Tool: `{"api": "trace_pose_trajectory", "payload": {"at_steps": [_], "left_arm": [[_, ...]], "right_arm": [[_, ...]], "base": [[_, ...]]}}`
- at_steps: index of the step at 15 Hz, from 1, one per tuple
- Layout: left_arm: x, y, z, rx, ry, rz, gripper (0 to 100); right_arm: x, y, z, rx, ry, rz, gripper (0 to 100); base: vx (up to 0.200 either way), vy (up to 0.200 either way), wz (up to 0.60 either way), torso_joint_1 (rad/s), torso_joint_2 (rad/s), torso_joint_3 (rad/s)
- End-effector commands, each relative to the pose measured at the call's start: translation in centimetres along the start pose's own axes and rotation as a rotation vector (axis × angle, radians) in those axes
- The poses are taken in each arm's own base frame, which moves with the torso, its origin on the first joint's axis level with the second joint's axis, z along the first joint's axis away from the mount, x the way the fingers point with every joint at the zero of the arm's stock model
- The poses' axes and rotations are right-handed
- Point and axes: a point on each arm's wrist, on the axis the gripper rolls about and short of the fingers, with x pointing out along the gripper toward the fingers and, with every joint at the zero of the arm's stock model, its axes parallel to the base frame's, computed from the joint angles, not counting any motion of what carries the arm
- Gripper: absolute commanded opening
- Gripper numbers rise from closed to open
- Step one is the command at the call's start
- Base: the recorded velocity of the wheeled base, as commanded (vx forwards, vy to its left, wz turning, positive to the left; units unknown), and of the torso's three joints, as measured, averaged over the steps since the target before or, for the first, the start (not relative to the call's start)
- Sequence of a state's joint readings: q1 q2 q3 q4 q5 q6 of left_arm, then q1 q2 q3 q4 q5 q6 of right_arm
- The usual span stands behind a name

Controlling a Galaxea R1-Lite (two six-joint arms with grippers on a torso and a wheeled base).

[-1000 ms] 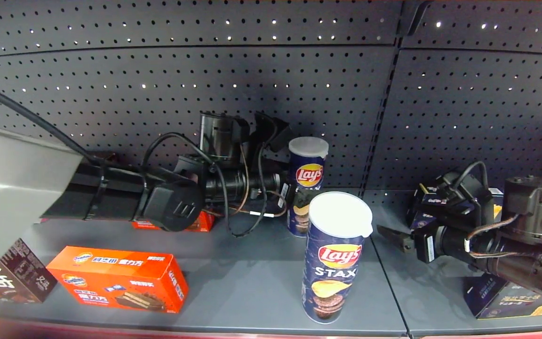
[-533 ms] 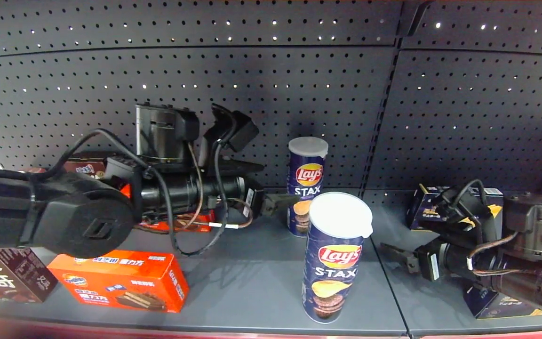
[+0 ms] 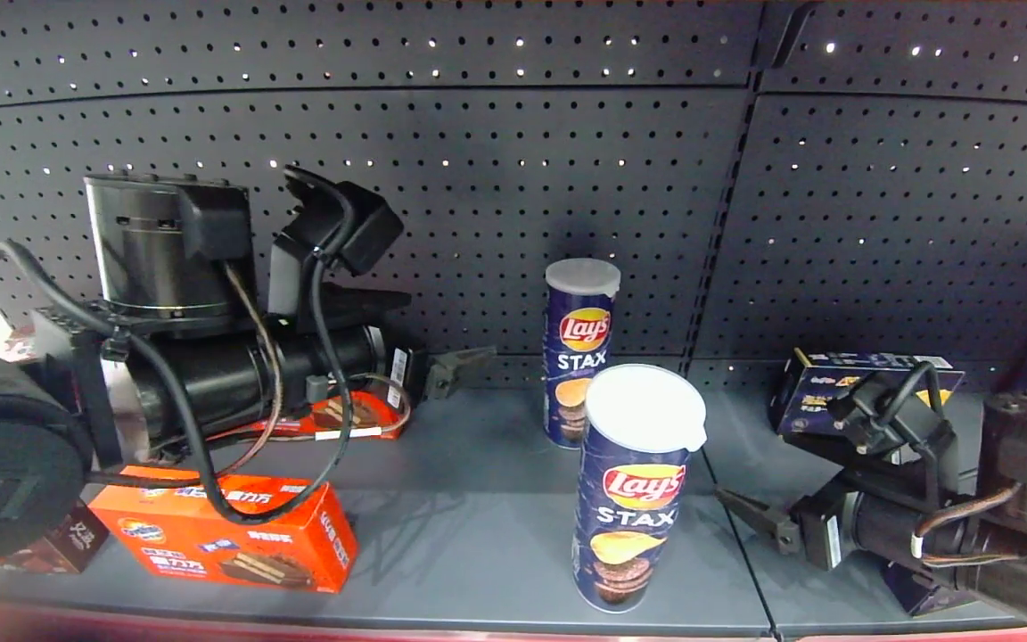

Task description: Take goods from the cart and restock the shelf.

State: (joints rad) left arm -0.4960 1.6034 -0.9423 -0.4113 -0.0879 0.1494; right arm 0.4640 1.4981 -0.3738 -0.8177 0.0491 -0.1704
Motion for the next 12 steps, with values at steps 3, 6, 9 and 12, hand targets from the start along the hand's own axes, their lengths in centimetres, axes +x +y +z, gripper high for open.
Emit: {"api": "trace_pose_trajectory", "payload": {"at_steps": [3,6,9,12], "left_arm": [[-2.4,-0.3,-0.6,0.003,-0.003,0.001,100],[-2.5,-0.4,-1.5,-0.001,-0.019,0.004,100],[-2.6,-0.4,-1.7,-0.001,-0.018,0.004,100],[-2.8,-0.2,-1.6,-0.001,-0.022,0.015,100]], "right_arm": [[0.0,0.2,1.1,-0.008,-0.047,0.007,100],[0.7,-0.6,5.3,-0.015,-0.187,-0.021,100],[-0.2,-0.7,6.6,-0.021,-0.208,-0.027,100],[-5.7,-0.7,9.2,-0.023,-0.194,-0.006,100]], "base": [[0.000,0.000,0.00,0.000,0.00,0.000],[0.000,0.000,0.00,0.000,0.00,0.000],[0.000,0.000,0.00,0.000,0.00,0.000],[0.000,0.000,0.00,0.000,0.00,0.000]]}}
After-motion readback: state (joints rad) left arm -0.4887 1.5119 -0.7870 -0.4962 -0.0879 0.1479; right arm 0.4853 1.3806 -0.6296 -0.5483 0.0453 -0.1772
